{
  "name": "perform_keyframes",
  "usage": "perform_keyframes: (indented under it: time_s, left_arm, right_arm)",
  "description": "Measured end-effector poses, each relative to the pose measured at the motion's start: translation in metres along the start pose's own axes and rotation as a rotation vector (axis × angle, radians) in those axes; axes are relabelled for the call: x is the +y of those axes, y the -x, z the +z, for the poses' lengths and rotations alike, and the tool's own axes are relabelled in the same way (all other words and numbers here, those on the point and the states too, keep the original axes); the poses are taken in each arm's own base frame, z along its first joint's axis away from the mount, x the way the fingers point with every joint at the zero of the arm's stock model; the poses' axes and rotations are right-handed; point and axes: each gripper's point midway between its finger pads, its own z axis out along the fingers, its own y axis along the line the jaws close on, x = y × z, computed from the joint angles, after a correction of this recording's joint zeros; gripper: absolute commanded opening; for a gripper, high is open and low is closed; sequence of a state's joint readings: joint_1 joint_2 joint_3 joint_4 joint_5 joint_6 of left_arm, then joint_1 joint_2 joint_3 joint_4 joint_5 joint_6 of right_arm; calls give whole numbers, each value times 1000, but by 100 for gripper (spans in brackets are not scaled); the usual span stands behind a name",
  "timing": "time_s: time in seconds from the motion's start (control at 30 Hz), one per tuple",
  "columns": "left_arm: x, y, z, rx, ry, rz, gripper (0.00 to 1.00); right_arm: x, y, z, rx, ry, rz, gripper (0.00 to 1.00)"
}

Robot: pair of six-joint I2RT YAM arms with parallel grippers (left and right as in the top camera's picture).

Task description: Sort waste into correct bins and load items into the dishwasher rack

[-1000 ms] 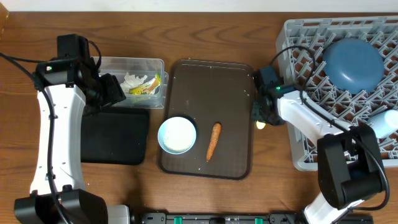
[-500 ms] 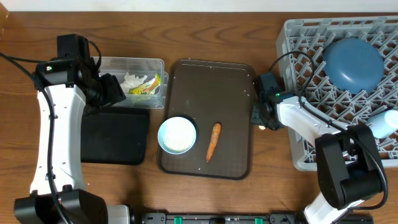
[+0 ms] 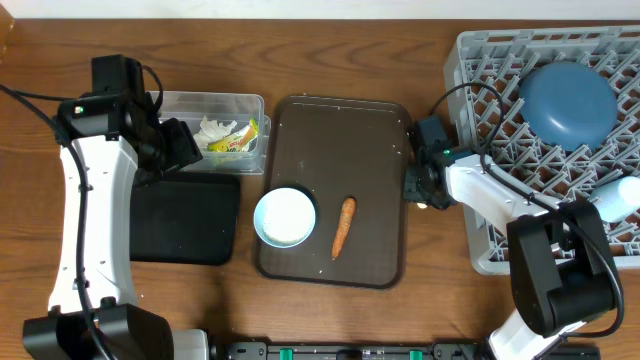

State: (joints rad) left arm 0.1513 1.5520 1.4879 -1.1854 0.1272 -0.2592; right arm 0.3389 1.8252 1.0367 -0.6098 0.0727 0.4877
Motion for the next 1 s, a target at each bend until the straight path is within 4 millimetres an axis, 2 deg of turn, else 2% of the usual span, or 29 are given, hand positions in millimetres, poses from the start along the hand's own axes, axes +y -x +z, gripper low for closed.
perform_keyframes:
  time_s: [0.57, 0.77, 1.0]
  left_arm:
    - [0, 0, 0, 0, 0, 0, 67]
    - [0, 0, 0, 0, 0, 0, 66]
    - [0, 0, 0, 0, 0, 0, 67]
  right_arm:
    - [0, -4, -1, 18, 5, -22, 43]
    - [0, -4, -1, 17, 2, -28, 31]
    - [0, -4, -1, 17, 2, -26, 25]
